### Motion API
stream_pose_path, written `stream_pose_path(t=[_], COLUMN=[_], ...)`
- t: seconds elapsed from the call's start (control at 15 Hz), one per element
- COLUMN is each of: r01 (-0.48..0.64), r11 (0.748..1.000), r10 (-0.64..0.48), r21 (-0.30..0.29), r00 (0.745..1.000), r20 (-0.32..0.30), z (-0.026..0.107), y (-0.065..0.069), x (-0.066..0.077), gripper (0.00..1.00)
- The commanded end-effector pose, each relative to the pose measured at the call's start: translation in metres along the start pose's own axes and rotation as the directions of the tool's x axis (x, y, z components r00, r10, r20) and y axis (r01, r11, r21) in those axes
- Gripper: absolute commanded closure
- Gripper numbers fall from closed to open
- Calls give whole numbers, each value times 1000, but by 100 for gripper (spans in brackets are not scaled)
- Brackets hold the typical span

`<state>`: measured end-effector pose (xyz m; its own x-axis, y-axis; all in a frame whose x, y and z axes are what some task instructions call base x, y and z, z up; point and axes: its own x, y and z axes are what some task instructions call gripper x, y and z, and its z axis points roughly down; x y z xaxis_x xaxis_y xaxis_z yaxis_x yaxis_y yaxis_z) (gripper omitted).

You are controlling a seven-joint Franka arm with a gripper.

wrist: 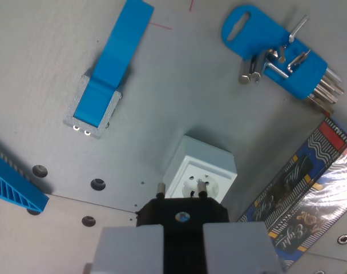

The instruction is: Move above the white socket

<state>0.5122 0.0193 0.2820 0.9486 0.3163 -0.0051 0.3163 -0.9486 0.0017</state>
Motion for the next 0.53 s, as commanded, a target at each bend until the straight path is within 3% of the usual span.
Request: stream_pose_path(t=[0.07, 0.53], r01=[0, -10], r11=[1000, 1000], r10=[0, 10], r21=[0, 0], r00=[1000, 1000], r20=[-1, -2], z=[0, 1], y=[0, 0], x=[0, -1], gripper=[100, 100])
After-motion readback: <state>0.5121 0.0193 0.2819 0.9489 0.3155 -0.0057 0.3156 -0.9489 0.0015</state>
